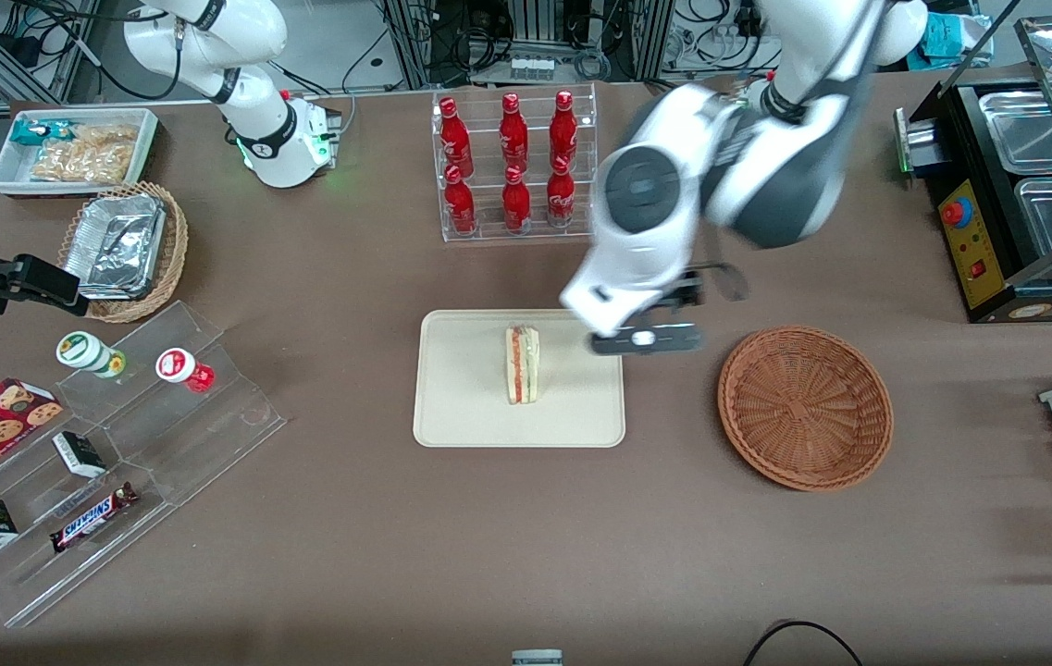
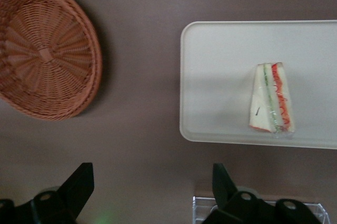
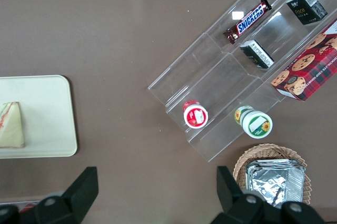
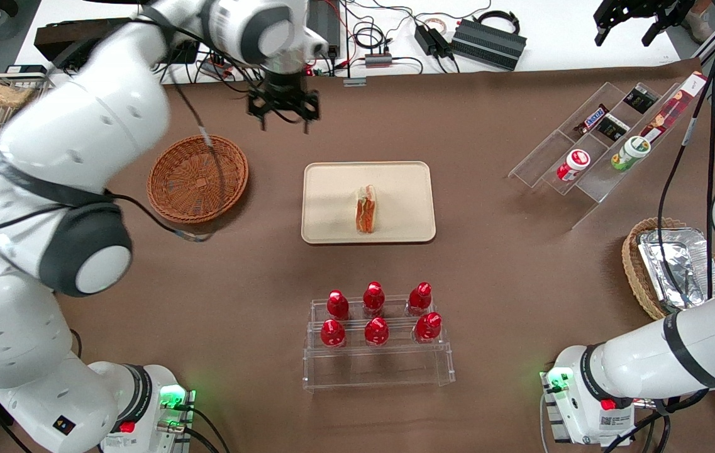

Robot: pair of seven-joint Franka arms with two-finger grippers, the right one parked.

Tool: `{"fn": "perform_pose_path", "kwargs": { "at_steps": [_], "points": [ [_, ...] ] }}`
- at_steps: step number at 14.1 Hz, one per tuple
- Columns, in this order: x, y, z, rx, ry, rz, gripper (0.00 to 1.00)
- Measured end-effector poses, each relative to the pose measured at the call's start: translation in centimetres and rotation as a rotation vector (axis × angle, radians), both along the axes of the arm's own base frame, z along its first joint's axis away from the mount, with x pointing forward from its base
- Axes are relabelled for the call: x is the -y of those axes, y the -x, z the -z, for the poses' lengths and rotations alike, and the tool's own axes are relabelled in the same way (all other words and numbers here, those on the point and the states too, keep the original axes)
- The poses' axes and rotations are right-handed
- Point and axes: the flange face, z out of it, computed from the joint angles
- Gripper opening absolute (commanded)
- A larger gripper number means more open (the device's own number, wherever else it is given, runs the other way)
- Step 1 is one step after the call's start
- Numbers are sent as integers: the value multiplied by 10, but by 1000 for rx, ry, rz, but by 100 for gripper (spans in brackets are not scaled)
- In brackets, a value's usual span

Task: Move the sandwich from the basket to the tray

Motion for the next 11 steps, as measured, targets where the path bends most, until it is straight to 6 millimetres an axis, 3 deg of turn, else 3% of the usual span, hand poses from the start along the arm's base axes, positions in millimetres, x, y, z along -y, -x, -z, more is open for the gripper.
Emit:
{"fn": "perform_pose_path", "kwargs": {
  "at_steps": [3, 8, 11],
  "points": [
    [-84, -6, -29, -16, 18, -34, 100],
    [-234, 11, -57, -41, 71, -29, 100],
    [-289, 20, -68, -38, 96, -22, 100]
  ]
}}
